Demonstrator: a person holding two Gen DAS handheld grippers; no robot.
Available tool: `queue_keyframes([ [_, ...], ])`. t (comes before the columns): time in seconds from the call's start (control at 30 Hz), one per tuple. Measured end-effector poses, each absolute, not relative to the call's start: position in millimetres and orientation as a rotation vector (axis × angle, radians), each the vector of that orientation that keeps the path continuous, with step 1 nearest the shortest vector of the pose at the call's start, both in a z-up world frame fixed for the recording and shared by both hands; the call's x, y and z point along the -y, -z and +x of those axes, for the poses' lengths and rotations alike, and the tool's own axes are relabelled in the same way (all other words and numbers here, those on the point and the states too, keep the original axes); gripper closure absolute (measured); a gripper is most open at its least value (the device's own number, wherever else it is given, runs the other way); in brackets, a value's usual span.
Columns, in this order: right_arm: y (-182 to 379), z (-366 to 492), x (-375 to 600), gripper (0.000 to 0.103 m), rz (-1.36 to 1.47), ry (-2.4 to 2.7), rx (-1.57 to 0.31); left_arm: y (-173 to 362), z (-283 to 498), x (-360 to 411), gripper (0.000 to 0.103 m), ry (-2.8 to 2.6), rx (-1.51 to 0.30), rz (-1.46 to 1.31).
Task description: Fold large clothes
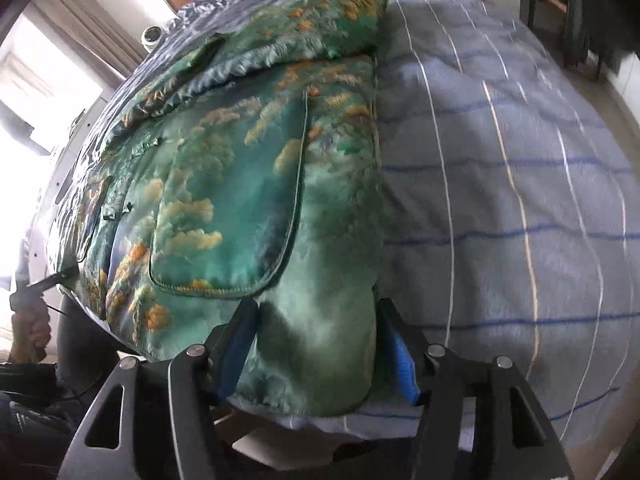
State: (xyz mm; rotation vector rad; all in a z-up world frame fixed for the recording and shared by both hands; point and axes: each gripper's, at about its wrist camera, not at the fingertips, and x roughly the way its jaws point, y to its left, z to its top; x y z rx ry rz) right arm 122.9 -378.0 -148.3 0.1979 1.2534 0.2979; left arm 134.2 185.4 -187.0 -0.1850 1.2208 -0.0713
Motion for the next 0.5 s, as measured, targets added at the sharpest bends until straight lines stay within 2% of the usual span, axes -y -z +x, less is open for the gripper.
queue_keyframes([
  [0.03, 149, 122, 377, 0.041, 0.204, -0.314, -1.257, 186, 136, -184, 0.086, 0.086, -1.224, -0.193],
  [0.07, 149, 122, 375, 0.049, 0.212, -0.340, -1.263, 184, 138, -184, 0.090, 0.097, -1.226, -0.203],
  [0.1, 146, 122, 373, 0.074, 0.211, -0.355, -1.266, 179, 140, -184, 0.091, 0.099, -1.222, -0.210],
  [0.13, 144, 122, 372, 0.080, 0.212, -0.362, -1.266, 175, 139, -184, 0.093, 0.107, -1.218, -0.213],
  [0.2, 135, 122, 372, 0.086, 0.232, -0.378, -1.262, 162, 134, -184, 0.093, 0.129, -1.201, -0.208],
  [0.3, 121, 115, 372, 0.087, 0.242, -0.398, -1.254, 147, 121, -189, 0.094, 0.160, -1.191, -0.220],
  [0.5, 101, 78, 370, 0.087, 0.228, -0.467, -1.335, 141, 78, -180, 0.094, 0.230, -1.305, -0.076],
])
